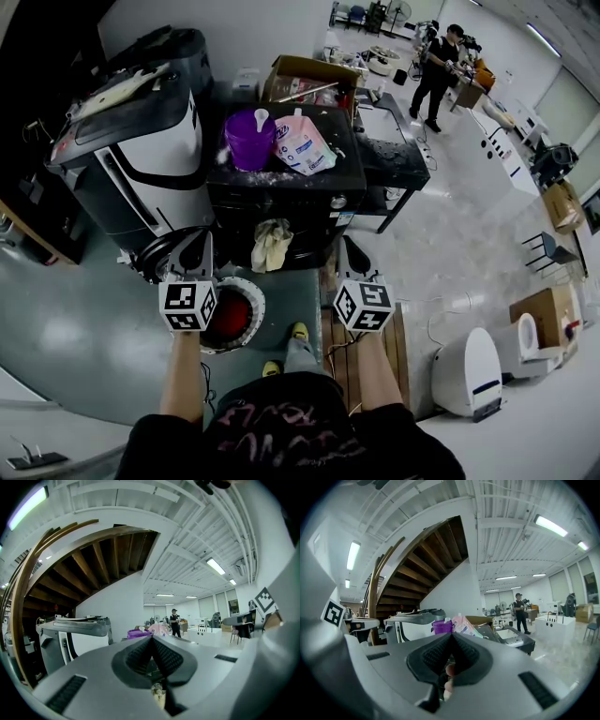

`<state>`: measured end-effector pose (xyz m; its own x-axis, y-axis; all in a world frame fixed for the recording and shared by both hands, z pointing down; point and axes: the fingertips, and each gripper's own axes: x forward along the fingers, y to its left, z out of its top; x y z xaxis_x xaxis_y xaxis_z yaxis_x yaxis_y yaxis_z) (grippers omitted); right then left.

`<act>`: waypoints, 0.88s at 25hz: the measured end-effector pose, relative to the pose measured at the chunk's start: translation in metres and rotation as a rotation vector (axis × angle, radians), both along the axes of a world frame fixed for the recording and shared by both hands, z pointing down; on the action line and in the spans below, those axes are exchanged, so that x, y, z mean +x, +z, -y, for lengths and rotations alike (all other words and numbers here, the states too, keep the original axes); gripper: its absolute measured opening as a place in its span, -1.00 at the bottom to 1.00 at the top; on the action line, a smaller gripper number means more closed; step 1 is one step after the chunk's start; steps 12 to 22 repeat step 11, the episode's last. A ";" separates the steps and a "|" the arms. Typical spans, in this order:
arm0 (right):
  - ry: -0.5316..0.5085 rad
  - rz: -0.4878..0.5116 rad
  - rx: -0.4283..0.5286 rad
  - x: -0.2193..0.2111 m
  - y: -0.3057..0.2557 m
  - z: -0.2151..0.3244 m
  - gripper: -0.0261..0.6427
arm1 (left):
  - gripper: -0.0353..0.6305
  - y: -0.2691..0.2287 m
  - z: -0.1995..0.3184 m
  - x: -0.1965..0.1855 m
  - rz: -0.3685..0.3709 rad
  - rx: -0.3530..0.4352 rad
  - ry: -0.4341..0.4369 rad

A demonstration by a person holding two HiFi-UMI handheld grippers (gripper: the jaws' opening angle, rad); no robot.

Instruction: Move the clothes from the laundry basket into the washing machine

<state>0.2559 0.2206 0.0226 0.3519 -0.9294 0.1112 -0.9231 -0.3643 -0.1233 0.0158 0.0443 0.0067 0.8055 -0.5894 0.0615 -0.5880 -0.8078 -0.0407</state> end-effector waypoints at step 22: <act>0.017 -0.012 0.021 -0.001 -0.007 -0.007 -0.91 | -0.86 -0.008 -0.004 -0.005 -0.011 0.019 0.002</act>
